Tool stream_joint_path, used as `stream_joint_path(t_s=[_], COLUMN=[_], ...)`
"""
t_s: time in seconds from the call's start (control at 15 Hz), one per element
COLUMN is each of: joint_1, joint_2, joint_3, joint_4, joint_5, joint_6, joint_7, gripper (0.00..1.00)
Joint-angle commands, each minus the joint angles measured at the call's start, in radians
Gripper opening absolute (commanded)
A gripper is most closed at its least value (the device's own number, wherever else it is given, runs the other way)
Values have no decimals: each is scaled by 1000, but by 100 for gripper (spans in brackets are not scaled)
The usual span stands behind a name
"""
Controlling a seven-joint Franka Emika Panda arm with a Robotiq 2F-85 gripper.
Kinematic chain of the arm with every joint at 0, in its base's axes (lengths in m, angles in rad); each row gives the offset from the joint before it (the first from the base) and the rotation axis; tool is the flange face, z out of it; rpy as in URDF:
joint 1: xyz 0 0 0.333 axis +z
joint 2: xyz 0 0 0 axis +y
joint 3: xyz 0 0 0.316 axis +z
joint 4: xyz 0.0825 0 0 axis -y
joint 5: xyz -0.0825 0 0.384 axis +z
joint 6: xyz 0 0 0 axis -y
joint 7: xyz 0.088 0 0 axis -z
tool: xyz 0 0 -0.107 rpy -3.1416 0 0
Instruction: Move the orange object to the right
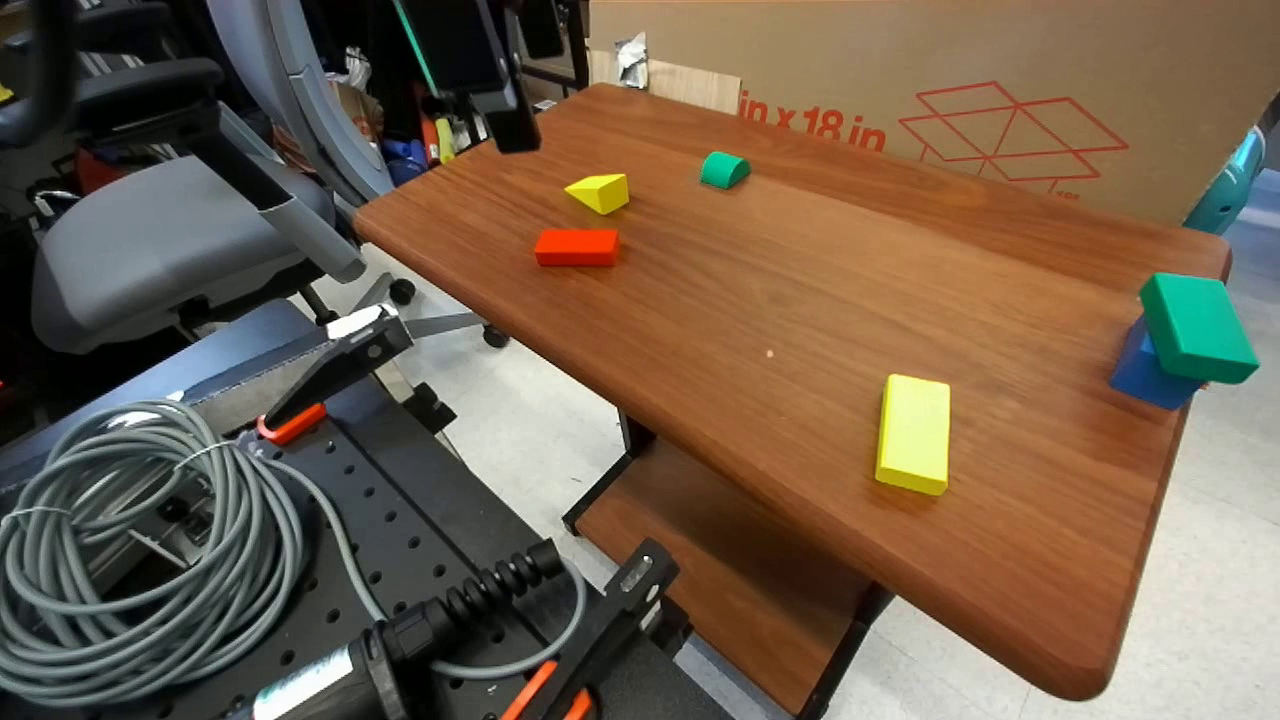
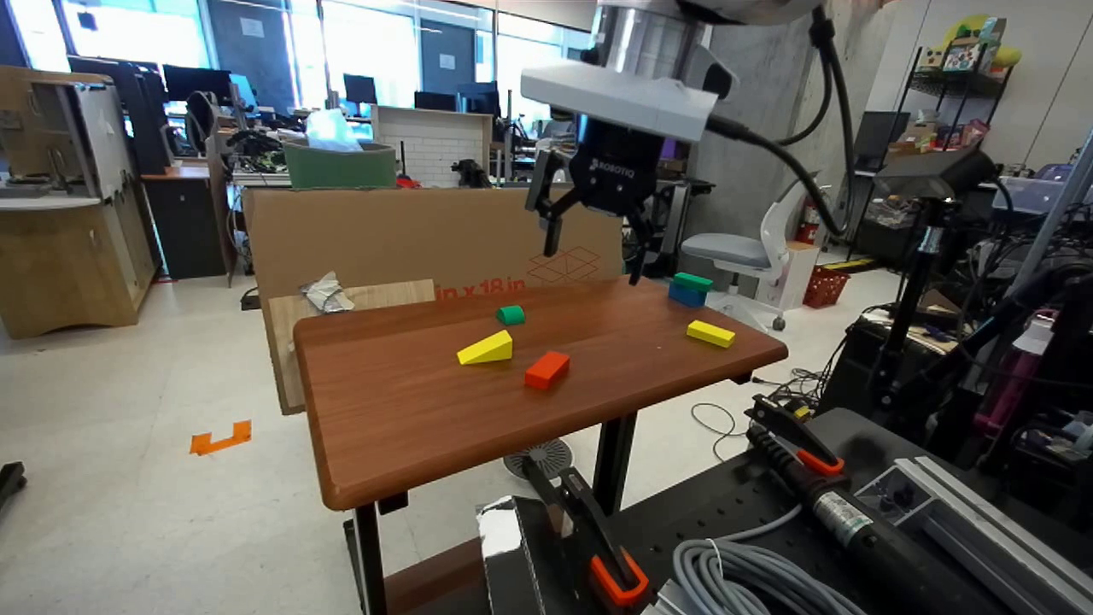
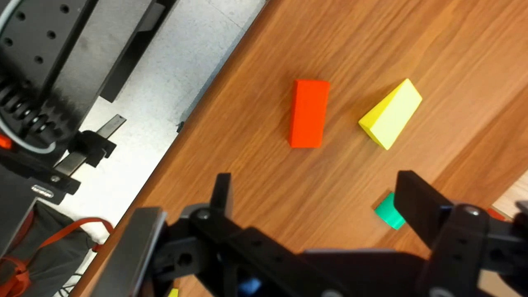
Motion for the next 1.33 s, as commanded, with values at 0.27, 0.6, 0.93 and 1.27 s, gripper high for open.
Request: stream_joint_path(t_s=[0.27, 0.6, 0.93, 1.27], joint_1=[95, 156, 210, 252], joint_2=[199, 296, 334, 368], joint_3=[-80, -154, -176, -208], joint_4=[91, 159, 162, 176], joint_5=[-169, -240, -229, -241], joint_6=[69, 57, 63, 55], joint_7=[211, 277, 261, 271], gripper=[100, 100, 100, 100])
